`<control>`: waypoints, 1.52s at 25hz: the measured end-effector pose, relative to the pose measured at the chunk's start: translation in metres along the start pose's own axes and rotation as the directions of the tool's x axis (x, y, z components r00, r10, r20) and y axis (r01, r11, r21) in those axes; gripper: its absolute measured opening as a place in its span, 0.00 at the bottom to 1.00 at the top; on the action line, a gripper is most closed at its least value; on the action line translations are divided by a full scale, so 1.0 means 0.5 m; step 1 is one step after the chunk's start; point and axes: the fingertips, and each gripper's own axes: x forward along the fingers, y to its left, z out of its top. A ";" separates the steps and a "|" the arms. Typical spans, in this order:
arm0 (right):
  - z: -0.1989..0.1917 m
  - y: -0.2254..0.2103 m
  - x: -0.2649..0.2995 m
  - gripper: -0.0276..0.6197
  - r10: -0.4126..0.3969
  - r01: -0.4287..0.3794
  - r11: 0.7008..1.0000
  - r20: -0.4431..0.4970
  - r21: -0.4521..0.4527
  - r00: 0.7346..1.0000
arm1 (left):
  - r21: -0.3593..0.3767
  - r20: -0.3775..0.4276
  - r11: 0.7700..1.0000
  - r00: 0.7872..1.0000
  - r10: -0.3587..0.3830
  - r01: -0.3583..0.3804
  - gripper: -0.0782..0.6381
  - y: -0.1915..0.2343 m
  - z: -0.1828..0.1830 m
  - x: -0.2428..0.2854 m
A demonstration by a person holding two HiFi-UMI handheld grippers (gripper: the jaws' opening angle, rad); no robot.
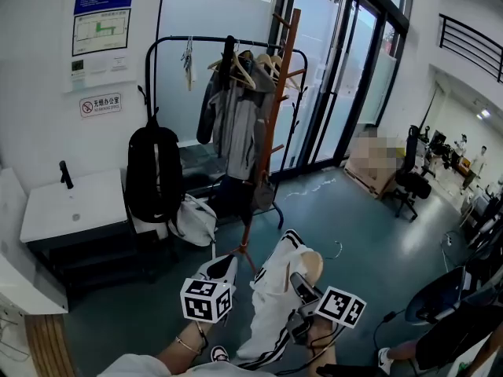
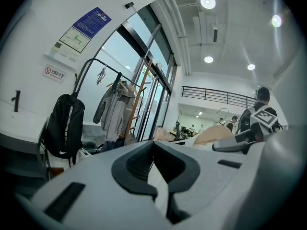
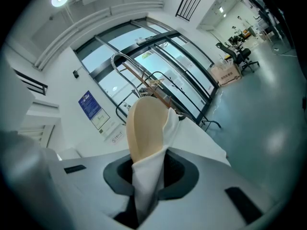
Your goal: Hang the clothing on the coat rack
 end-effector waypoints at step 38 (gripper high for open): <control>0.172 -0.122 0.292 0.15 0.010 -0.010 0.998 -0.003 0.060 1.000 | -0.031 0.006 0.999 1.000 -0.009 0.009 0.12 0.167 0.031 0.278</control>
